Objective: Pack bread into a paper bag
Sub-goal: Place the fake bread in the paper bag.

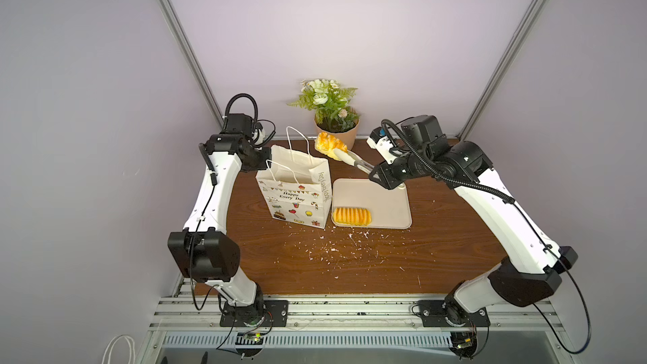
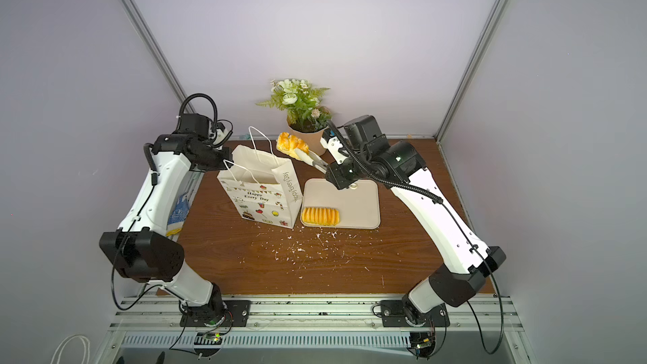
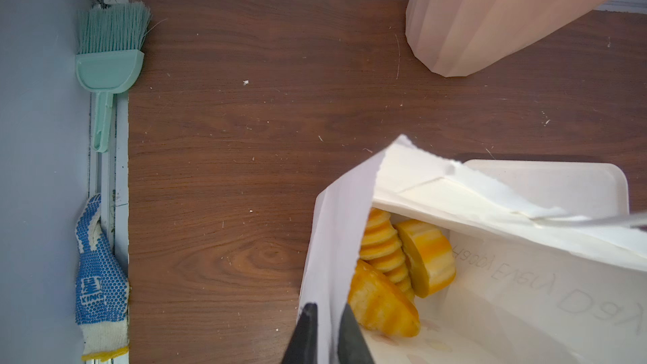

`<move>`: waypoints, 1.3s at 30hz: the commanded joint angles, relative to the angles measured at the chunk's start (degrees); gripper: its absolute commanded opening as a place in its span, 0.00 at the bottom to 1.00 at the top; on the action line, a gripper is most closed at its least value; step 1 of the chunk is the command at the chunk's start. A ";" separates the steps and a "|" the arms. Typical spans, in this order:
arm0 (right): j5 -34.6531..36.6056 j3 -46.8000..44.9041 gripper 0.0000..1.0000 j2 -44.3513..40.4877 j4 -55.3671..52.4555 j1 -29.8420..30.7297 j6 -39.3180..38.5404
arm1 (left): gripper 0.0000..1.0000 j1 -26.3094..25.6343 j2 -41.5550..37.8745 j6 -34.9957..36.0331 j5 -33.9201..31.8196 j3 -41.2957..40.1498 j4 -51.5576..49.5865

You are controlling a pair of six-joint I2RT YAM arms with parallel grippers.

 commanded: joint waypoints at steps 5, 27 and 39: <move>-3.05 3.71 0.05 1.77 -1.06 2.07 -0.95 | 0.16 0.58 -1.74 -0.15 -1.03 -0.18 -1.05; -4.47 12.86 0.06 7.88 -3.19 7.19 -1.16 | 0.18 0.57 -1.38 -0.19 -0.47 -0.13 -1.05; -5.32 21.23 0.10 15.93 -3.04 8.37 -1.54 | 0.18 0.57 -1.83 -0.13 -0.61 -0.55 -1.10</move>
